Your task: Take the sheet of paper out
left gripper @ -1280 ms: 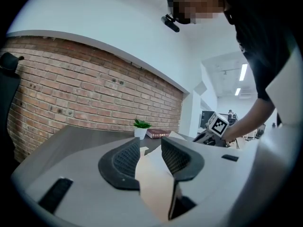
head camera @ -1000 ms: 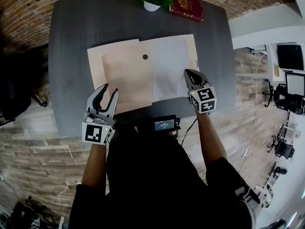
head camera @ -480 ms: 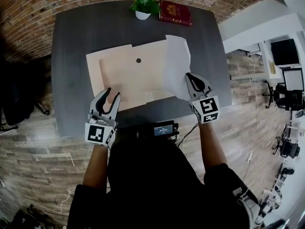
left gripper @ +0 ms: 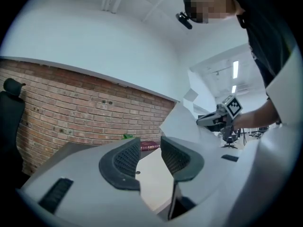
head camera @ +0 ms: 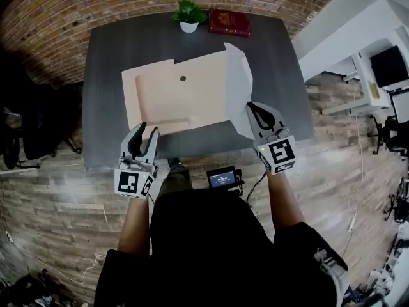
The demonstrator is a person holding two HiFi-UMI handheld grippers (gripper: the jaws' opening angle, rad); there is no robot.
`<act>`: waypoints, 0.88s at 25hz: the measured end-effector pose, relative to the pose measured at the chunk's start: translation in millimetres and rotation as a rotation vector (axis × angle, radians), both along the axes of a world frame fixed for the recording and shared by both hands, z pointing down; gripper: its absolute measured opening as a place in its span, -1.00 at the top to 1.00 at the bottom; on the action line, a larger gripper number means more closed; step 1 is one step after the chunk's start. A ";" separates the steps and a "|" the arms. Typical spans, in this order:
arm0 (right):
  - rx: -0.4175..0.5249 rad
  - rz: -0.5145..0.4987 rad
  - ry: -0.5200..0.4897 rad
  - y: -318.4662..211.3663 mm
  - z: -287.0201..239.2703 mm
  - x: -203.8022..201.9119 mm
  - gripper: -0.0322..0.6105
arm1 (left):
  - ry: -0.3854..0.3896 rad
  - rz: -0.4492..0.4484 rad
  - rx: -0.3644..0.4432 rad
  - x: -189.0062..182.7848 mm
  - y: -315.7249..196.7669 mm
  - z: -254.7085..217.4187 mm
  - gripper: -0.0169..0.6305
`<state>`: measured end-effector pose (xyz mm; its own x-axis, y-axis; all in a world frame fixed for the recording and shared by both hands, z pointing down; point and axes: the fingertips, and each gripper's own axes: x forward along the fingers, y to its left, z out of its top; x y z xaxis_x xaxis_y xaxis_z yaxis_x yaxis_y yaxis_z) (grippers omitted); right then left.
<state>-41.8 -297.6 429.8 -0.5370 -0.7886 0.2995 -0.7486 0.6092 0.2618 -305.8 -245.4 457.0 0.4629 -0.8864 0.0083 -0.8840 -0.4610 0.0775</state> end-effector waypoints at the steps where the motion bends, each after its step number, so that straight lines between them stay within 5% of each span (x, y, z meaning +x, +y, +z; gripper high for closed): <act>1: 0.003 -0.010 -0.011 11.8 -0.2 4.1 0.89 | -0.003 -0.008 0.005 5.3 11.7 -2.6 0.55; 22: -0.035 -0.177 -0.148 225.7 28.2 51.2 0.89 | -0.022 -0.171 -0.024 56.6 246.3 -11.2 0.60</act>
<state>9.4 -71.9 458.0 -0.7063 -0.6685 0.2328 -0.6577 0.7414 0.1333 -249.1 0.8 445.8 0.3045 -0.9517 0.0386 -0.9511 -0.3016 0.0660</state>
